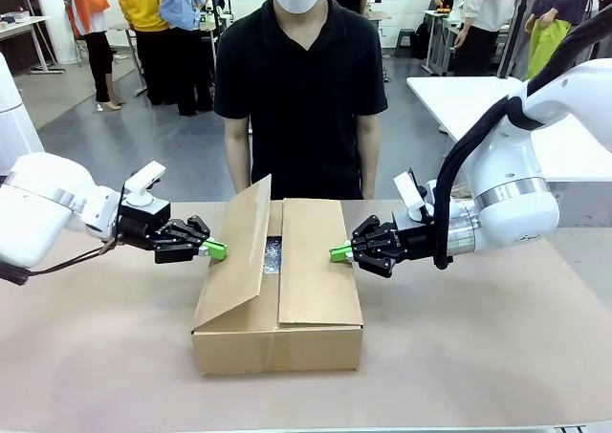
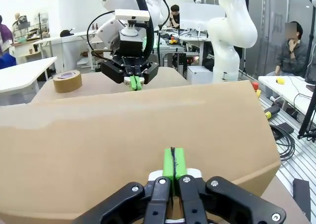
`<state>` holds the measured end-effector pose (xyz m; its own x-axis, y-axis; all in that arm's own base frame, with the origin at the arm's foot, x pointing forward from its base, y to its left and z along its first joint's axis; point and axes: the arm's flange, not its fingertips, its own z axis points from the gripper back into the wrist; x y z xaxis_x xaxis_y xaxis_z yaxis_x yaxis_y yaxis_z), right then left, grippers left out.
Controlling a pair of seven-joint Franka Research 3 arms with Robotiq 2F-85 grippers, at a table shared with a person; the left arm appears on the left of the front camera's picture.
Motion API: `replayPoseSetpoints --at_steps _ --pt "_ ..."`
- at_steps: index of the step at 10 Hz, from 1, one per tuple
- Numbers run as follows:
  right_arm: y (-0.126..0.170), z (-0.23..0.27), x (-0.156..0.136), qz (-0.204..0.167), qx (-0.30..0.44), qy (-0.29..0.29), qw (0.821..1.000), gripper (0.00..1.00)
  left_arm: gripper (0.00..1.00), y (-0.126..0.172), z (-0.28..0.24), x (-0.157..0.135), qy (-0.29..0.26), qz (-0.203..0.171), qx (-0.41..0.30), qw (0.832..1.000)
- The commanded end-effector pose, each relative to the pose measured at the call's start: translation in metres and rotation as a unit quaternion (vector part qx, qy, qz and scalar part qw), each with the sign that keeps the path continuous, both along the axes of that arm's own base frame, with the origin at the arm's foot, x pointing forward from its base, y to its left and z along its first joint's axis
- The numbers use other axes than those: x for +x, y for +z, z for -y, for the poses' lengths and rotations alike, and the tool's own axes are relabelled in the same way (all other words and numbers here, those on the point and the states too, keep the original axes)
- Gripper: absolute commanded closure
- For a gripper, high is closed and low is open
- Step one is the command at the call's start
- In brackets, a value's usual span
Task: Wrap the clocks to prevent damage.
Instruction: Push the left (or right) flap of the Package Box to close it.
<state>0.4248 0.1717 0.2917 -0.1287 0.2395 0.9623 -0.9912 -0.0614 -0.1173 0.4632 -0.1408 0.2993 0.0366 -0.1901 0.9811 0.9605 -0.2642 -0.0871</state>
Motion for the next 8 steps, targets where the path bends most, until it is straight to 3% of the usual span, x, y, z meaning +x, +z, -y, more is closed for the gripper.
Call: replayPoseSetpoints --at_steps 1,8 --pt "-0.004 -0.001 -0.001 -0.001 -0.002 -0.002 1.000 0.99 1.00 -0.001 0.003 0.013 0.022 0.003 0.007 1.000" --pt "-0.004 -0.001 -0.001 -0.001 -0.002 -0.002 1.000 0.99 1.00 -0.032 -0.016 0.023 0.042 -0.014 0.036 0.998"
